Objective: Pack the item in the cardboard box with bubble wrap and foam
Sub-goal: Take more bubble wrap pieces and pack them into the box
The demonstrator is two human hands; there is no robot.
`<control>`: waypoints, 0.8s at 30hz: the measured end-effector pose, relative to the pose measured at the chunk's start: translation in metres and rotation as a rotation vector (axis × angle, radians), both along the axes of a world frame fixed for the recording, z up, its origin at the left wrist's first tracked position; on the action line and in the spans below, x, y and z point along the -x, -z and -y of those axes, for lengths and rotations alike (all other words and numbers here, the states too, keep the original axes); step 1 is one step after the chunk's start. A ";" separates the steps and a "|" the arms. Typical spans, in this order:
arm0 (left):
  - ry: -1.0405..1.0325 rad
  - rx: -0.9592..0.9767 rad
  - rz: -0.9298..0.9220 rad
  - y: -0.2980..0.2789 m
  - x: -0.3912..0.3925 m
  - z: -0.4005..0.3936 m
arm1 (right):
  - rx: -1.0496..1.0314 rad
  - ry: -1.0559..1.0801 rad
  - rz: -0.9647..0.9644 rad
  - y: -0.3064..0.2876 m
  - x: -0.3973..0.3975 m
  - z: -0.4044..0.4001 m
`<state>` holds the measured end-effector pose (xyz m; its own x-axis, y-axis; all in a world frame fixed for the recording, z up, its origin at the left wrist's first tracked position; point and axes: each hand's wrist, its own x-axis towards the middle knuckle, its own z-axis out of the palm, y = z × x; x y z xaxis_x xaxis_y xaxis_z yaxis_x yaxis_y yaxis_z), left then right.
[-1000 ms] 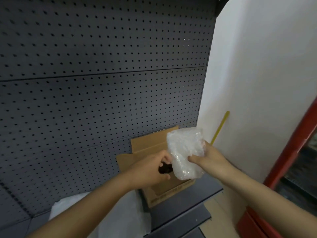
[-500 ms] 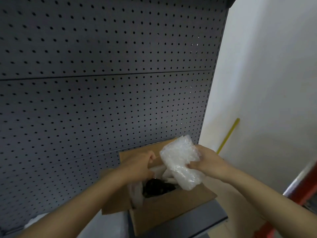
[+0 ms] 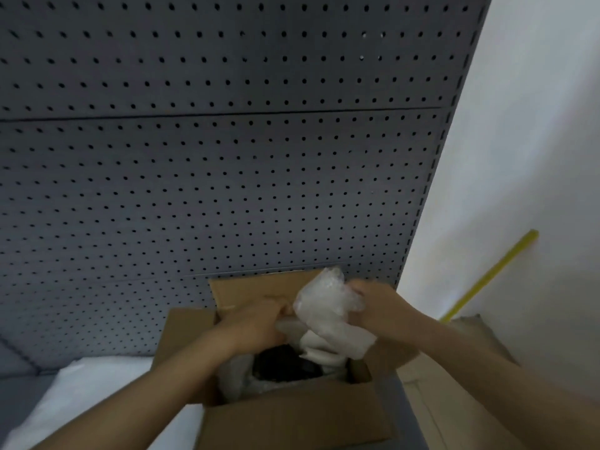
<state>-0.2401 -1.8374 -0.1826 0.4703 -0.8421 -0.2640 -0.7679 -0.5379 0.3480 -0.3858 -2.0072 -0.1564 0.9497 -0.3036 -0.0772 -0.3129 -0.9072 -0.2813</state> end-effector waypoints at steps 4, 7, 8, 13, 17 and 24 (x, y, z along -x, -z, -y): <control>-0.052 -0.034 -0.004 0.015 0.003 -0.001 | -0.144 -0.012 0.020 0.021 -0.012 0.018; -0.048 -0.053 -0.069 0.031 0.000 -0.002 | -0.134 -0.051 -0.018 0.031 -0.021 0.021; -0.043 -0.069 -0.083 0.036 -0.003 -0.001 | -0.128 -0.049 -0.020 0.037 -0.024 0.022; -0.031 -0.090 -0.133 0.054 -0.013 0.006 | -0.156 0.003 -0.065 0.050 -0.033 0.022; 0.019 -0.107 -0.129 0.067 -0.020 0.013 | -0.122 0.052 -0.124 0.050 -0.042 0.024; 0.126 -0.141 -0.068 0.083 -0.024 0.024 | -0.161 0.090 -0.117 0.056 -0.042 0.024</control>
